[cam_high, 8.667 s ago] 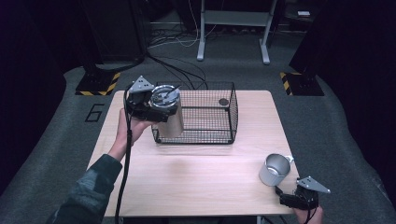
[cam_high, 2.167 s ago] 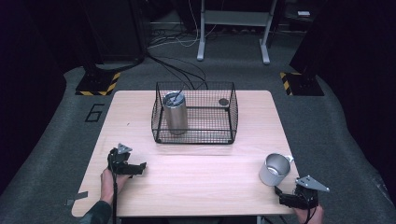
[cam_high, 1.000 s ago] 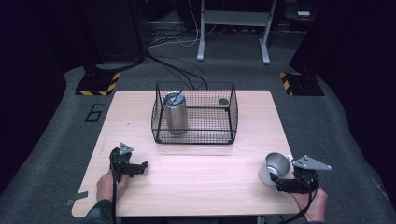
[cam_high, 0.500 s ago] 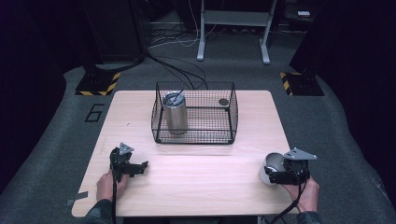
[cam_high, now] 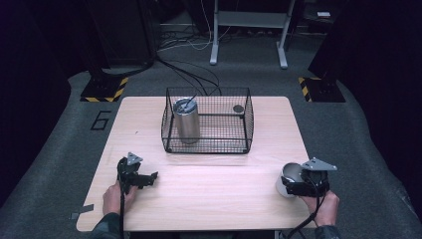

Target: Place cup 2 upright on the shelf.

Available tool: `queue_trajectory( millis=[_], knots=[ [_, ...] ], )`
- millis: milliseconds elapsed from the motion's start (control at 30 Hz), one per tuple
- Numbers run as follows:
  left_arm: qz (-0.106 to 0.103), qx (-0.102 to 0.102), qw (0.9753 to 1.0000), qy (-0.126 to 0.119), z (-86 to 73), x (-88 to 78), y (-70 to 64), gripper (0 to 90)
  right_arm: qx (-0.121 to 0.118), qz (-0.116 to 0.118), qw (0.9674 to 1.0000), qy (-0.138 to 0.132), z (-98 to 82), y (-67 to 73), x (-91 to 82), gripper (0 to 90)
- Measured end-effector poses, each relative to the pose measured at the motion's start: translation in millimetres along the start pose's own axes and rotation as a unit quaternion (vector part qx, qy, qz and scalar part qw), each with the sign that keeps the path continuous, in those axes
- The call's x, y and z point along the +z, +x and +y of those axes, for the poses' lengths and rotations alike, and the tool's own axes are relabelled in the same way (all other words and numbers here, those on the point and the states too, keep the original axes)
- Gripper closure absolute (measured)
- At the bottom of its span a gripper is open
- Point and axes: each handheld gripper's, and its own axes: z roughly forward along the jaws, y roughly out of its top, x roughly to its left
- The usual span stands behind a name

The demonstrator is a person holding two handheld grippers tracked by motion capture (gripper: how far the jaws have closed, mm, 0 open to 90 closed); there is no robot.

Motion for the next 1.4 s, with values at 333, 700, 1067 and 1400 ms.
queue_trajectory(
  millis=[333,700,1067,1400],
  knots=[
    [0.0,0.0,1.0,-0.001,-0.1,0.1,0.0,0.0,-0.005,0.01,0.9997,-0.02,10.3,6.0,-6.7,5.7],
    [0.0,0.0,1.0,-0.001,-0.1,0.1,0.0,0.0,-0.017,0.028,0.9992,-0.024,26.3,15.8,-10.3,5.7],
    [0.0,0.0,1.0,-0.001,-0.1,0.1,0.0,0.0,-0.028,0.051,0.9979,-0.03,40.3,30.2,-10.7,5.7],
    [0.0,0.002,1.0,0.0,0.0,0.1,0.3,0.0,-0.035,0.075,0.9959,-0.038,52.9,39.0,-9.0,5.7]
  ],
)
